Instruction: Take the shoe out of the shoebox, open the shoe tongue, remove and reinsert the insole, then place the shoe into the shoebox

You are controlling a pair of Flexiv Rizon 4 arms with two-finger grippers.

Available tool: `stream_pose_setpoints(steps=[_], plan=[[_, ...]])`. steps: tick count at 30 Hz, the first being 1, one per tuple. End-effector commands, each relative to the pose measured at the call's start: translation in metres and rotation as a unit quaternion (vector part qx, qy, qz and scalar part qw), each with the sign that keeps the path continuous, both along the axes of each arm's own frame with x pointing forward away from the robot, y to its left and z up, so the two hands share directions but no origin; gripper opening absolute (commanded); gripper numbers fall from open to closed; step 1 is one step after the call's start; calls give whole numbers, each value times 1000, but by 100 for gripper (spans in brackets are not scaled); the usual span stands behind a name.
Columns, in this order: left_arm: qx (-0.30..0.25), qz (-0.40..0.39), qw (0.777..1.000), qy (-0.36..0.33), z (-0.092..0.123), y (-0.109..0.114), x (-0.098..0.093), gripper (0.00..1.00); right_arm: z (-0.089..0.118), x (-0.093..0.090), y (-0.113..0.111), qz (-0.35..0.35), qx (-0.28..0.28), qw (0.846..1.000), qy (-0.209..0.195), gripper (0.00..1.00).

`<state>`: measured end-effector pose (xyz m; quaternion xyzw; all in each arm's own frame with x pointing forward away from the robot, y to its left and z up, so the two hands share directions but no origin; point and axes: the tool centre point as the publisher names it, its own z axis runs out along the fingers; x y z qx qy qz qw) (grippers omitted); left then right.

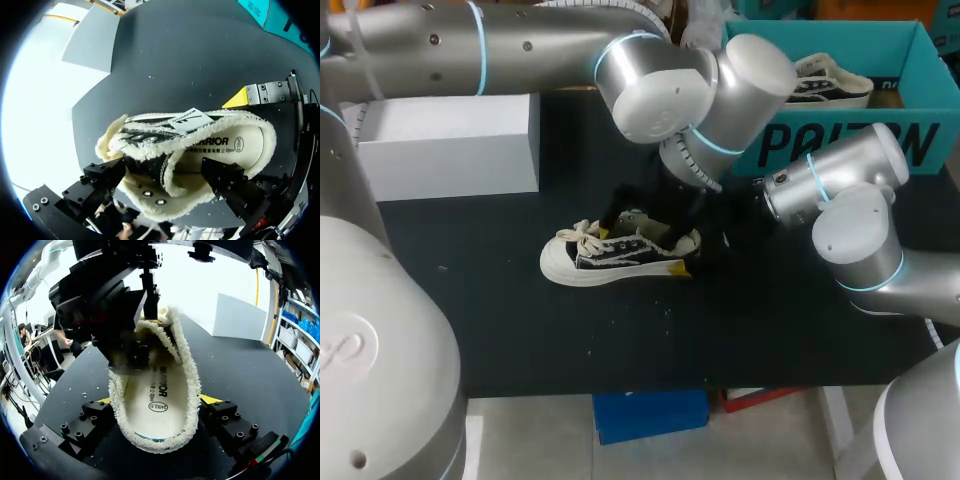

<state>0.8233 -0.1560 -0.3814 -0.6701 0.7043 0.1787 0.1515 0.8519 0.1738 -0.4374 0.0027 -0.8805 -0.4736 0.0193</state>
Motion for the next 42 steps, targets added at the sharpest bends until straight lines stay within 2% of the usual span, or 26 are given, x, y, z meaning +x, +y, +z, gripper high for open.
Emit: stream_pose_setpoints(steps=[1,5,6,8,11,32,42], plan=[[3,2,1000,1,-5,1,1,100,-1,1,2,-1,-1,1000,0,0],[6,1,1000,-1,-5,2,1,98,-1,1,2,-1,-1,1000,0,0],[6,1,1000,-2,-5,2,1,82,-1,1,2,-1,-1,1000,0,0],[6,0,1000,-3,-4,2,1,37,-1,1,2,-1,-1,1000,0,0],[8,0,1000,-5,-4,4,2,0,-1,1,2,-1,-1,1000,0,0],[-13,12,1000,-19,10,16,1,0,-1,1,2,-1,-1,1000,0,0],[-33,10,998,-56,38,25,5,0,-1,1,2,-1,-1,1000,0,0]])
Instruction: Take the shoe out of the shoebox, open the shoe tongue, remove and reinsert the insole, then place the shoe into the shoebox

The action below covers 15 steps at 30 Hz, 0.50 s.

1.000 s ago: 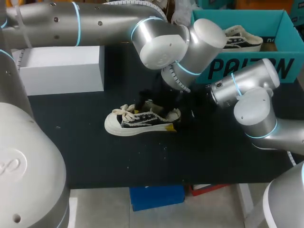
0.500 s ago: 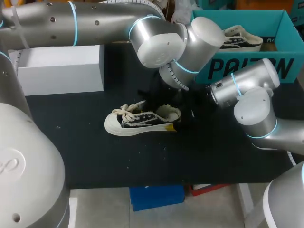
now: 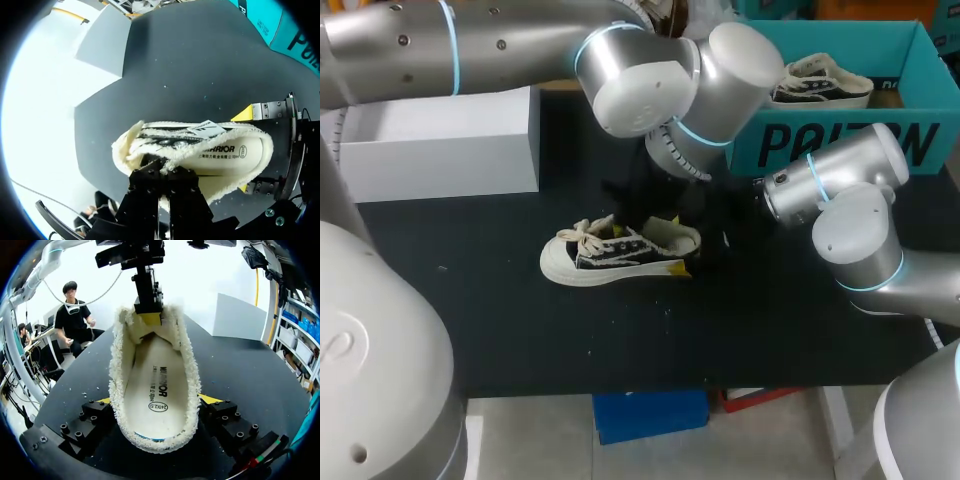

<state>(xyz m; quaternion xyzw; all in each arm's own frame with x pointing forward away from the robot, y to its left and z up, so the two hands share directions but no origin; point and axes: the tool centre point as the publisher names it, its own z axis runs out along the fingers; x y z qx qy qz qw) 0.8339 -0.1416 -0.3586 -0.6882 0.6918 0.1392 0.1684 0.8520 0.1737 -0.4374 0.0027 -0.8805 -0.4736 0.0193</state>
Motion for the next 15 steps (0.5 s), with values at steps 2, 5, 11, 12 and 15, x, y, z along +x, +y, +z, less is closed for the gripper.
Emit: stream_pose_setpoints(steps=[2,5,11,12,15], plan=[[-20,-1,1000,-20,19,13,-5,0,-1,1,2,-1,-1,1000,0,0],[-26,1,999,-29,26,18,-6,0,-1,1,2,-1,-1,1000,0,0],[-33,7,999,-41,33,26,-6,0,-1,1,2,-1,-1,1000,0,0],[-34,8,999,-42,34,28,-6,0,-1,1,2,-1,-1,1000,0,0],[-36,11,998,-45,35,32,-8,0,-1,1,2,-1,-1,1000,0,0]])
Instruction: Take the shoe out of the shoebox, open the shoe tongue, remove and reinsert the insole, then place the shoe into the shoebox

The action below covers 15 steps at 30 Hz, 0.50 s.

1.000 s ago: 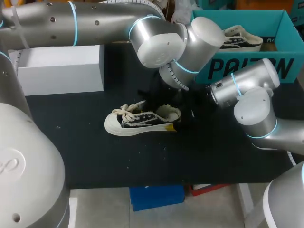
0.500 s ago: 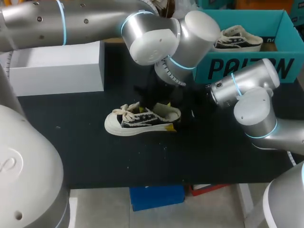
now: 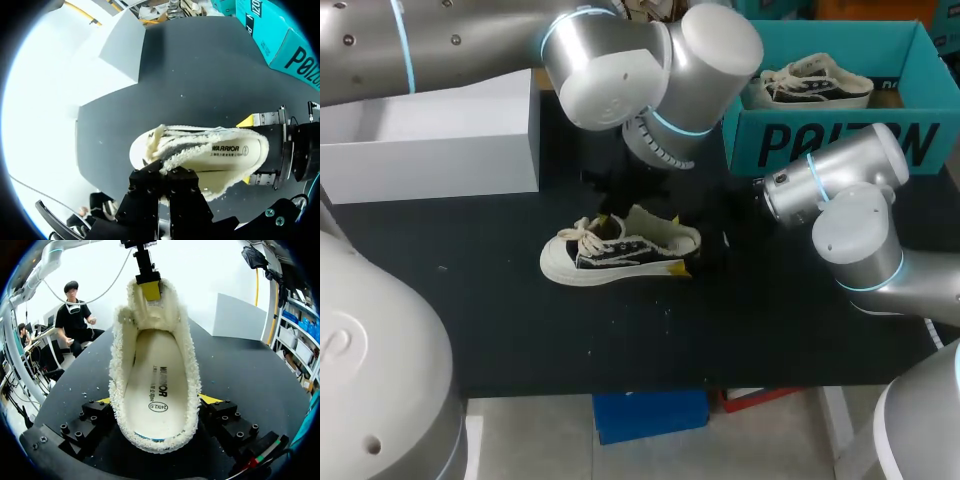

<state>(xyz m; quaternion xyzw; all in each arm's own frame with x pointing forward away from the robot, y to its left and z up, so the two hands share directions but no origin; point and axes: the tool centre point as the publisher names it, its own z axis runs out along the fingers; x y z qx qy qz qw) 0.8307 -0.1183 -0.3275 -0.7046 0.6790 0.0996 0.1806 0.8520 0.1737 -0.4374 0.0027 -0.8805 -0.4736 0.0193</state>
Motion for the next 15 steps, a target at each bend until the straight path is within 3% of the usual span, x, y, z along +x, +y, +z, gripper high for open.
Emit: stream_pose_setpoints(steps=[1,15], plan=[[-16,0,1000,-7,4,9,-6,0,-1,1,2,-1,-1,1000,0,0],[-10,27,999,-23,5,37,-14,0,-1,1,2,-1,-1,1000,0,0]])
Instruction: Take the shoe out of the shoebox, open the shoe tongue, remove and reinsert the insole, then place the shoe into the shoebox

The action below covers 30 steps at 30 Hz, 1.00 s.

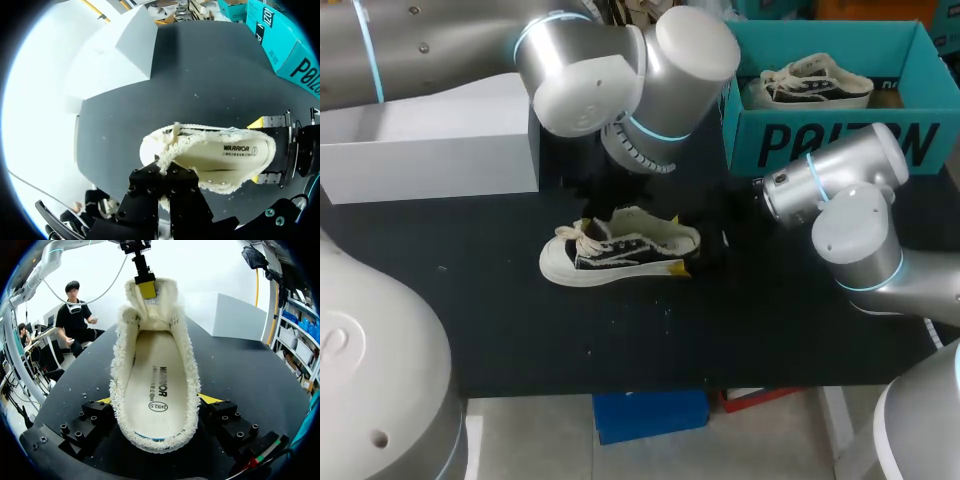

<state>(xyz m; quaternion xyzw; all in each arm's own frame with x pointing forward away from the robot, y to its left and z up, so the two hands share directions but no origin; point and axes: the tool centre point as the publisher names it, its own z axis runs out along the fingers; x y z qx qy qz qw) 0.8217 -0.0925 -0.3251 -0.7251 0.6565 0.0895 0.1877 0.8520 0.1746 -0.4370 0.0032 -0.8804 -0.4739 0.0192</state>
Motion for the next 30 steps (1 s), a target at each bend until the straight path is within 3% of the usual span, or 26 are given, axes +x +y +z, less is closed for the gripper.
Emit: stream_pose_setpoints(steps=[1,10,11,13,14,15,30], plan=[[-6,3,1000,-6,2,14,-6,0,-2,1,1,-2,-1,1000,0,0],[-12,26,1000,-1,-10,32,-16,0,-2,1,1,-2,-1,1000,0,0],[-12,28,1000,-1,-11,34,-17,8,-2,1,1,-2,-1,1000,0,0],[-14,31,999,1,-13,37,-18,67,-2,1,1,-2,-1,1000,0,0],[-14,33,999,1,-14,39,-19,92,-2,1,1,-2,-1,1000,0,0],[-15,35,999,2,-14,41,-20,100,-2,1,1,-2,-1,1000,0,0],[-12,64,998,12,-24,71,-31,100,-2,1,1,-2,-1,1000,0,0]])
